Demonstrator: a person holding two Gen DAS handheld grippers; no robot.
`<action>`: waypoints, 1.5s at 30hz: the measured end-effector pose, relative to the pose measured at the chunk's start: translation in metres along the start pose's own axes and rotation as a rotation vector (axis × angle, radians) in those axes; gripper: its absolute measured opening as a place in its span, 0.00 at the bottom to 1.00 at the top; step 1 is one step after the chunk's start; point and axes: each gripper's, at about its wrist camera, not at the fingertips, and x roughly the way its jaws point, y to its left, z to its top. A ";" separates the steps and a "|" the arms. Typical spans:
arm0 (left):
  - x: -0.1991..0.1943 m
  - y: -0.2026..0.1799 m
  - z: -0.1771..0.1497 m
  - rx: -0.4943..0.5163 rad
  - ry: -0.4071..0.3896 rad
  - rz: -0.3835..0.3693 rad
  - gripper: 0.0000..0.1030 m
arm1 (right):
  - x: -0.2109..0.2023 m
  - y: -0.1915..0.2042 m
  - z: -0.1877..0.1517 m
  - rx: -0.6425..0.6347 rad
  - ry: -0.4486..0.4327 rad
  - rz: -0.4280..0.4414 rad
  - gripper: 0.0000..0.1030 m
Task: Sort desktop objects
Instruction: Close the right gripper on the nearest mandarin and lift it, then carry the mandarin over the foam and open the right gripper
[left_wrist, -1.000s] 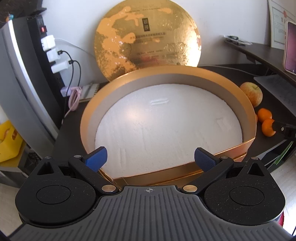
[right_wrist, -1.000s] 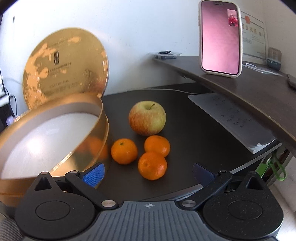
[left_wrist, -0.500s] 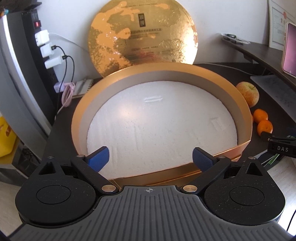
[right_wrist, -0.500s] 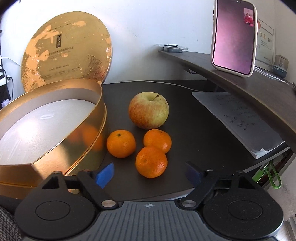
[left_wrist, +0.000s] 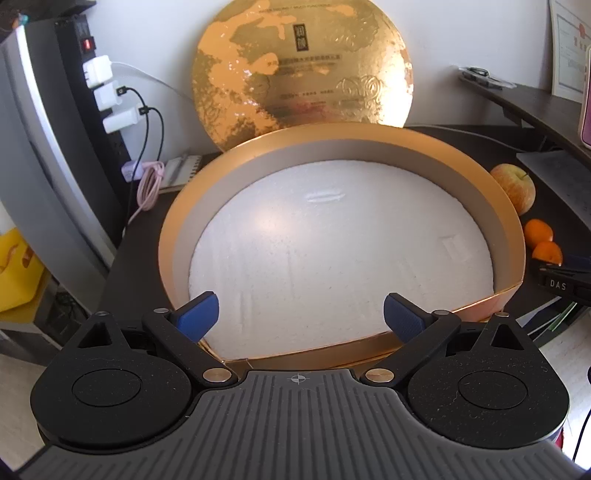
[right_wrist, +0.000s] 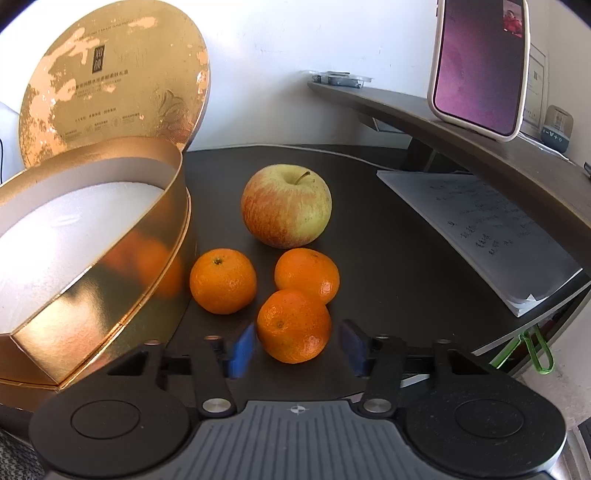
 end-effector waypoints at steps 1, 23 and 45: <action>0.000 0.001 -0.001 -0.001 0.001 -0.001 0.96 | 0.000 0.001 0.000 -0.006 0.001 -0.004 0.43; -0.017 0.080 -0.010 -0.264 -0.113 -0.045 0.96 | -0.107 0.053 0.070 -0.042 -0.223 0.168 0.42; -0.012 0.160 -0.051 -0.286 0.004 0.103 0.98 | -0.006 0.264 0.069 -0.347 0.221 0.464 0.43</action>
